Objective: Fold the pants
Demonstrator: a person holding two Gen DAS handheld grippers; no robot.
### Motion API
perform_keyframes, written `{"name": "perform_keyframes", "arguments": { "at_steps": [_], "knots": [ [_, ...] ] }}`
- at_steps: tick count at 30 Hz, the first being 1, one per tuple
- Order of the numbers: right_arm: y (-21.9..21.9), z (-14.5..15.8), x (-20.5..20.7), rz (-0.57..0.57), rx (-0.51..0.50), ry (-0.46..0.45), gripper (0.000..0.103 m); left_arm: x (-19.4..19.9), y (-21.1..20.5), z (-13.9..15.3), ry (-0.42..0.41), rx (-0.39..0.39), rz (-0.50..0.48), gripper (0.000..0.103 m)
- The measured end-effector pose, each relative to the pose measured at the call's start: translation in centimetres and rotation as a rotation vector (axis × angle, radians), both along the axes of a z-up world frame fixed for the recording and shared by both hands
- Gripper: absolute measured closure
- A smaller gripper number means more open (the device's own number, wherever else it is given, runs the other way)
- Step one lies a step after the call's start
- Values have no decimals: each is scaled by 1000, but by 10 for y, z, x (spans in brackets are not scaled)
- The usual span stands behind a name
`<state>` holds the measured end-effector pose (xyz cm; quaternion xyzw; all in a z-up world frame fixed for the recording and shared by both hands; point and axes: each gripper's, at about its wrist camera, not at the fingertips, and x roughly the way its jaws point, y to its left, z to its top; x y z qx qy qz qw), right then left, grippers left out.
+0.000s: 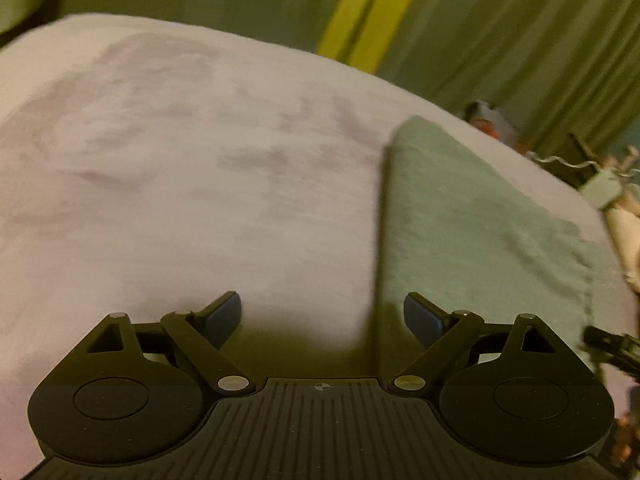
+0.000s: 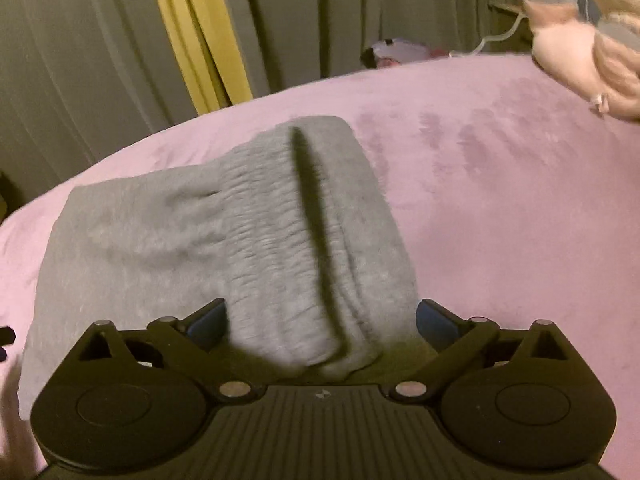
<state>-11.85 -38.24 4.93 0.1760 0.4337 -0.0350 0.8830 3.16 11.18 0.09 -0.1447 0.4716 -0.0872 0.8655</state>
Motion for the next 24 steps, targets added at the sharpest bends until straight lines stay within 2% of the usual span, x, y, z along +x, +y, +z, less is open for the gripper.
{"name": "perform_keyframes", "arguments": {
  "at_steps": [2, 5, 10, 12, 15, 19, 22, 24],
  "knots": [
    [-14, -6, 2, -8, 82, 16, 4, 4, -6, -2, 28, -37, -36, 10],
    [-17, -9, 9, 30, 93, 23, 4, 11, -18, -9, 72, -62, -100, 10],
    [-37, -19, 27, 106, 184, 70, 4, 21, -31, -19, 93, -73, -143, 7],
    [-45, -20, 30, 140, 217, 81, 4, 25, -29, -20, 84, -114, -149, 7],
    [-59, -24, 33, 179, 279, 83, 4, 34, -25, -27, 99, -229, -170, 6],
    [-66, -28, 37, 225, 328, 82, 4, 48, -27, -37, 117, -273, -190, 5],
    [-70, -30, 38, 257, 355, 77, 3, 57, -30, -44, 132, -334, -236, 4],
    [-76, -31, 36, 276, 384, 69, 3, 62, -37, -47, 135, -344, -271, 3]
  ]
}}
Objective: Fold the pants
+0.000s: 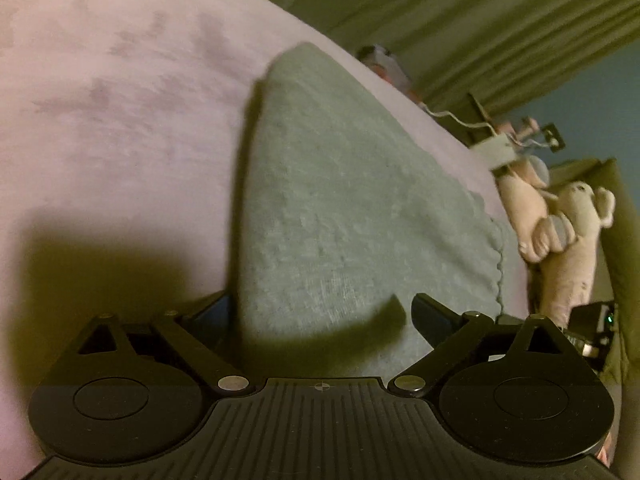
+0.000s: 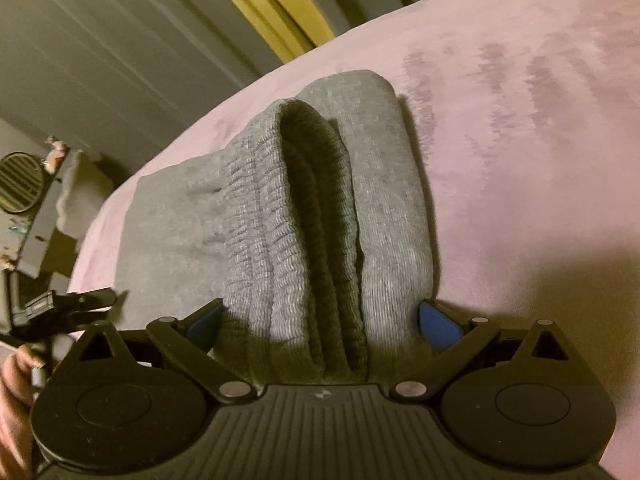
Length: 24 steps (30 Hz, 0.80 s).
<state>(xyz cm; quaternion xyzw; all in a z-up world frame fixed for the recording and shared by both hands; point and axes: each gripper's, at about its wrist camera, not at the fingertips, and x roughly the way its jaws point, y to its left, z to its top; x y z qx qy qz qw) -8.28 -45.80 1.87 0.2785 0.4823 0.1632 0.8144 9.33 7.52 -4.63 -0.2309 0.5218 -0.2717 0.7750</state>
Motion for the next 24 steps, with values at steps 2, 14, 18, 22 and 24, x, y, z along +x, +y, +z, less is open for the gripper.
{"name": "perform_keyframes", "arguments": {
  "at_steps": [2, 14, 18, 22, 24],
  "knots": [
    [-8, 1, -5, 16, 42, -9, 3, 3, -5, -2, -12, 0, -32, 3],
    [-68, -38, 0, -124, 320, -30, 4, 21, -12, -12, 8, -95, -85, 0],
    [-78, -45, 13, -155, 357, -44, 4, 24, -10, -14, 15, -110, -93, 0],
    [-75, -49, 24, -146, 427, -68, 4, 28, -11, -16, 25, -123, -81, 0],
    [-67, -55, 32, -97, 534, -65, 4, 30, -12, -15, 21, -118, -85, 0]
  ]
}}
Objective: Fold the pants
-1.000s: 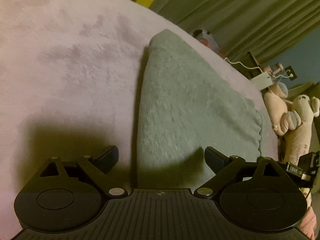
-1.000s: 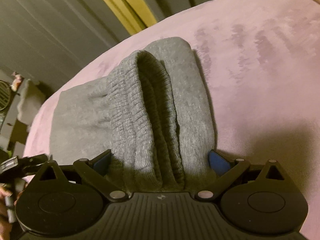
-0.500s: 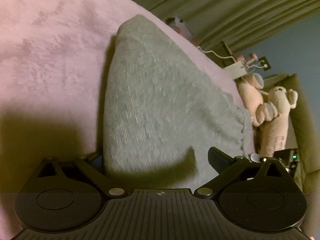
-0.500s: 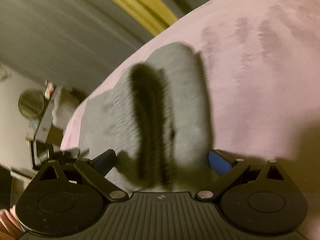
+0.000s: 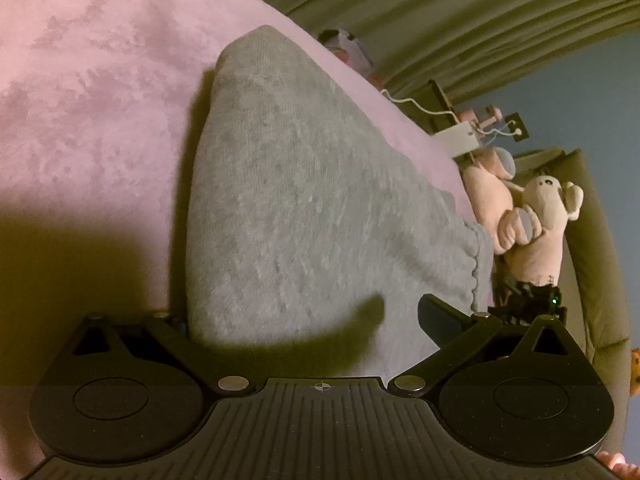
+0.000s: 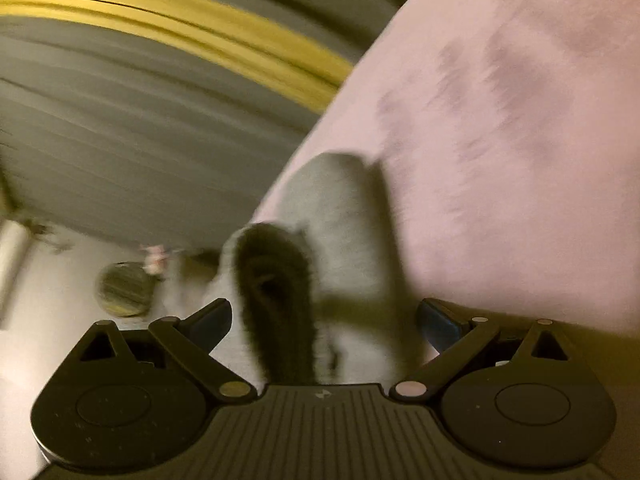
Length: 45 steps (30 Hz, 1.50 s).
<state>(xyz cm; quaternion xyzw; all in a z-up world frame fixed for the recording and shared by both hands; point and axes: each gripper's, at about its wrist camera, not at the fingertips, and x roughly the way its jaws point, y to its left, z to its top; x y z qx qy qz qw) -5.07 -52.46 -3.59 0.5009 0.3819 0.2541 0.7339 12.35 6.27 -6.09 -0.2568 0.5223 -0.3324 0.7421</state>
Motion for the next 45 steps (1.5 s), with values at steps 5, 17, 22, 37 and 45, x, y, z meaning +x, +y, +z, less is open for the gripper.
{"name": "perform_keyframes", "arguments": {
  "at_steps": [5, 17, 22, 37, 45],
  "knots": [
    [46, 11, 19, 153, -154, -43, 4, 5, -11, 2, -50, 27, -7, 16],
    [111, 46, 36, 85, -432, -79, 24, 6, -39, 20, -199, 140, 11, 67],
    [136, 63, 55, 78, -449, -149, 25, 10, -35, 34, -280, 143, 62, 70],
    [156, 98, 41, -85, -796, -159, 4, -21, -2, 63, -450, 302, 188, 18],
    [153, 71, 17, -77, -830, -97, 4, -16, -16, 24, -383, 398, 149, 5]
  ]
}}
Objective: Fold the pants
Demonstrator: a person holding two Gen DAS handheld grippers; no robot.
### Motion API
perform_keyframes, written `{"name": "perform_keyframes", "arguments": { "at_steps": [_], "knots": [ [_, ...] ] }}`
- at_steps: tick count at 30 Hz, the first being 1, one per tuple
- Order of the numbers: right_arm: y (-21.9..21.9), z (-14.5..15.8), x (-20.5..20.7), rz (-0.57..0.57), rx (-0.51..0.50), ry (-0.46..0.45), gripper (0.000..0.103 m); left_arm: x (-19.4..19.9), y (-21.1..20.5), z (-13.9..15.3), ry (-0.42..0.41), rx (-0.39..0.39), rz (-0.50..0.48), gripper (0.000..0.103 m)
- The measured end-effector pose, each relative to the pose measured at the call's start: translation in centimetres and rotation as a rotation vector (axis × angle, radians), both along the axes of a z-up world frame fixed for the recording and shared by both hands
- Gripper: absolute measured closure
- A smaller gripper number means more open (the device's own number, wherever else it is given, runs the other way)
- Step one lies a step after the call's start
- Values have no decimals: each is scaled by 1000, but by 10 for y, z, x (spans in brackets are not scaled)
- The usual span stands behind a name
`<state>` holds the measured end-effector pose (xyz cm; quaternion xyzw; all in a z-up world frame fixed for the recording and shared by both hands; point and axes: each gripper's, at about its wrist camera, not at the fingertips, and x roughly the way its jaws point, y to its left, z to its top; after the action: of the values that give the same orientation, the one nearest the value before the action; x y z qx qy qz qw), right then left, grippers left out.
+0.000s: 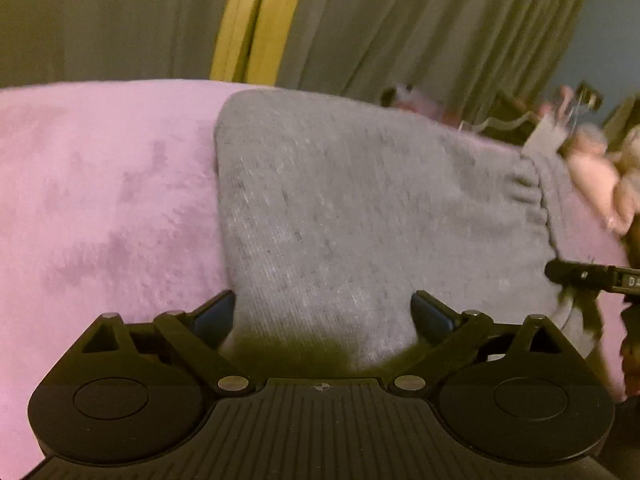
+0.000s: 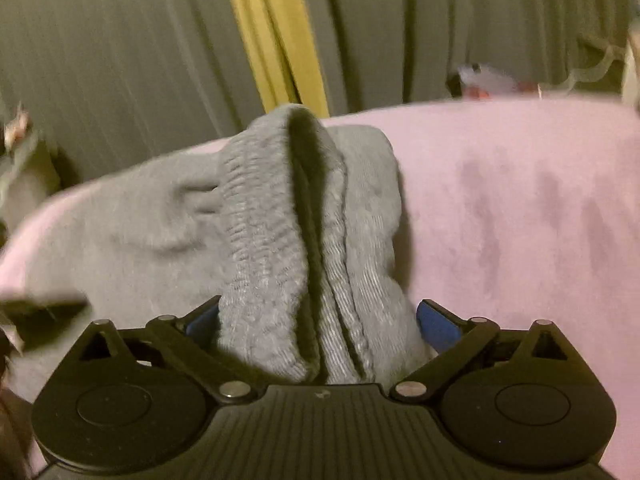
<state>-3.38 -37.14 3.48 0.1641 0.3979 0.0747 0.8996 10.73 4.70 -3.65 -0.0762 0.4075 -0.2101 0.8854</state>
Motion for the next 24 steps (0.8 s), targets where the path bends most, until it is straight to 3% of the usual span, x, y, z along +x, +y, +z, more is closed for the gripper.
{"name": "perform_keyframes", "arguments": {
  "at_steps": [2, 5, 8, 10, 13, 17, 24],
  "knots": [
    [6, 4, 2, -36, 7, 36, 4, -2, 3, 12, 9, -9, 57, 7],
    [18, 25, -19, -51, -113, -39, 4, -20, 14, 33, -45, -87, 119, 7],
    [26, 33, -41, -43, -128, -80, 4, -35, 19, 40, -26, -142, 115, 6],
    [25, 31, -50, -67, -132, -41, 4, -45, 12, 37, -14, -74, 122, 6],
    [27, 19, -49, -74, -140, 46, 4, -47, 3, 16, 104, 88, 187, 3],
    [35, 13, -51, -65, -197, 31, 4, -49, 11, 17, 116, 60, 277, 2],
    [65, 17, -82, -31, -301, 71, 4, -86, 5, 31, 59, 147, 366, 2]
  ]
}}
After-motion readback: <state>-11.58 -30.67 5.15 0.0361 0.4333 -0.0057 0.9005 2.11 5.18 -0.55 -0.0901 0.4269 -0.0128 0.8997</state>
